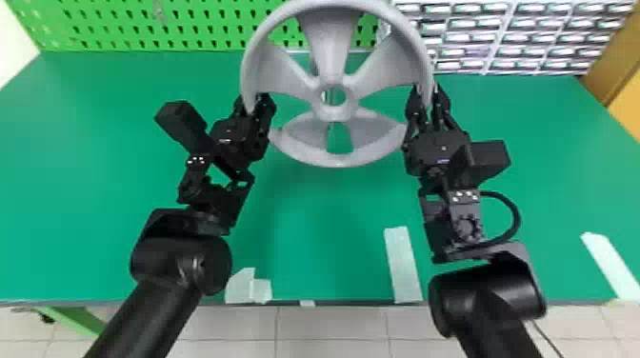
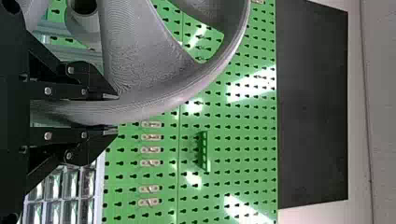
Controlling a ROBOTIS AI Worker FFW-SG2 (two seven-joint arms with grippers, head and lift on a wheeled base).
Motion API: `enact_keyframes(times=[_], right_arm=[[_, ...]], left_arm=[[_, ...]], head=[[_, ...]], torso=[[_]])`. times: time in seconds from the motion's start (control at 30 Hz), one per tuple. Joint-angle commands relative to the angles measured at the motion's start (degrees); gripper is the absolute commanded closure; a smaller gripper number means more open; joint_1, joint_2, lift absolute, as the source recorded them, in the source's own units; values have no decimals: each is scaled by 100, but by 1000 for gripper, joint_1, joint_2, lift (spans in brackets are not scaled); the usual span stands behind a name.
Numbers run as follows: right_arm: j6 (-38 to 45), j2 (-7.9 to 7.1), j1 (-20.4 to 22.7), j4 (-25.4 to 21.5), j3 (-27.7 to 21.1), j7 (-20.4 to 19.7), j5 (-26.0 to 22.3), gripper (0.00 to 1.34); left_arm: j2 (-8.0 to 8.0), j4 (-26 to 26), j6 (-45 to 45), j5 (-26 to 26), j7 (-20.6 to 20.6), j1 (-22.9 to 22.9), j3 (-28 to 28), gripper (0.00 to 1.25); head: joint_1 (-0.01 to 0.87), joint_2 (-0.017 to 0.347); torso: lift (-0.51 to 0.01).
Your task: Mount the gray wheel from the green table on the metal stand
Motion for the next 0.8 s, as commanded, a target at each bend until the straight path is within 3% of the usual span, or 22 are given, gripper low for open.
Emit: enact_keyframes(times=[0.0,0.77], right_arm=[[-41,5,-58,109,-20,-17,-5,1058],[-278,5,-638,847,138,-61,-110,1058]], left_arm=[[-41,165,-98,-35,1,-113,-37,889],[-173,851,-476,-255,-193,-509,51,889]], head=[[868,52],[868,52]], torso=[[-93],[-93]])
